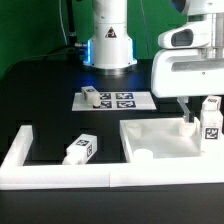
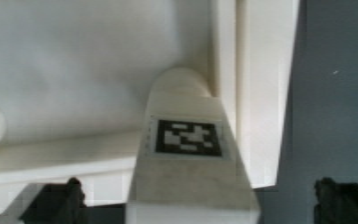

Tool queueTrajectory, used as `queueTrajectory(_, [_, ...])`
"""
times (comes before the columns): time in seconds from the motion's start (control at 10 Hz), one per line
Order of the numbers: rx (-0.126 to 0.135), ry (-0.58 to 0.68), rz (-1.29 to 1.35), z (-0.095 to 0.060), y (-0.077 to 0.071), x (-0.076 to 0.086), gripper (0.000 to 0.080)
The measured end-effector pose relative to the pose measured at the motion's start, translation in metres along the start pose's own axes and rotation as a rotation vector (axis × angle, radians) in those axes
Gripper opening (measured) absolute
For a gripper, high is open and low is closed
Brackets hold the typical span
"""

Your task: Assemble one leg

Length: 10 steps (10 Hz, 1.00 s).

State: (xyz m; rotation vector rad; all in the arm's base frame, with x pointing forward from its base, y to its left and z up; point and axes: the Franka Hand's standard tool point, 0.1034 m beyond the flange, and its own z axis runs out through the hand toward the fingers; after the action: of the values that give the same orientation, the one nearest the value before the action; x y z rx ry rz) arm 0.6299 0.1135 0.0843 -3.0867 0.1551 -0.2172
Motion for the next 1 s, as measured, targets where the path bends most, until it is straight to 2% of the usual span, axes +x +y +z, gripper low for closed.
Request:
queueTrajectory(0.1, [0.003, -0.088, 0.012, 0.001, 0.002, -0.005, 0.0649])
queueTrajectory(0.2, [0.004, -0.108, 0.025, 0.001, 0.004, 0.000, 0.0649])
queueTrajectory(0.6, [-0.005, -0.074, 0.035, 0.003, 0.005, 0.006, 0.0649])
queueTrajectory(0.7, [-0.006, -0.074, 0.071, 0.003, 0.006, 0.006, 0.0519])
queueTrajectory(0.8, [-0.007, -0.074, 0.074, 0.003, 0.006, 0.006, 0.0519])
queueTrajectory(0.9, [-0.008, -0.074, 0.112, 0.003, 0.006, 0.006, 0.0381])
queueTrajectory(1.0, [-0.011, -0.074, 0.185, 0.003, 0.006, 0.006, 0.0285])
